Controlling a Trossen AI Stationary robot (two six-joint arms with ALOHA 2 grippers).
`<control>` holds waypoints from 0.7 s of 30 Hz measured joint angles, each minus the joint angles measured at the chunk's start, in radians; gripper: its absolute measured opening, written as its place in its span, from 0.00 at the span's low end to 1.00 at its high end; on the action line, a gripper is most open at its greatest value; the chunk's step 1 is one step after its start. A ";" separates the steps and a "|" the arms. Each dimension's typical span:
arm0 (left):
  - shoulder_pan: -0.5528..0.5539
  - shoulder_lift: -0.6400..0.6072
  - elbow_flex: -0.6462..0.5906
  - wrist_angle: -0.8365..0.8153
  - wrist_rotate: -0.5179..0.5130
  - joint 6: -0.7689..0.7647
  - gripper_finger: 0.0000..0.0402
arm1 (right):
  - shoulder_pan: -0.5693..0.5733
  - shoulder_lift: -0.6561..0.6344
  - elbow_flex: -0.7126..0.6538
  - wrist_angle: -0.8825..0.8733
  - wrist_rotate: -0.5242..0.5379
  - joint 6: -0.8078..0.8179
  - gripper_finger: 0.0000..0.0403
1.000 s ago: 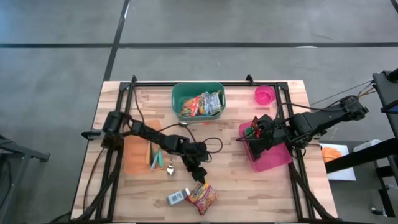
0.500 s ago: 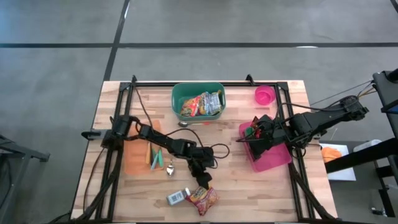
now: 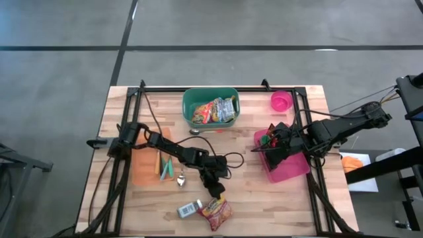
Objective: Pick & Place Food Item
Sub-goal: Put the red noodle pack into the green bin
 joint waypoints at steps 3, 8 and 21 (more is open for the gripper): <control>0.001 -0.001 0.000 0.000 0.000 0.002 0.12 | 0.000 0.000 0.000 0.000 0.000 0.000 0.86; 0.005 -0.006 0.000 0.000 0.000 0.007 0.02 | 0.000 0.000 0.000 -0.001 0.000 -0.005 0.86; 0.009 -0.114 -0.001 -0.011 0.024 0.019 0.00 | 0.000 -0.001 -0.009 -0.003 0.000 -0.030 0.86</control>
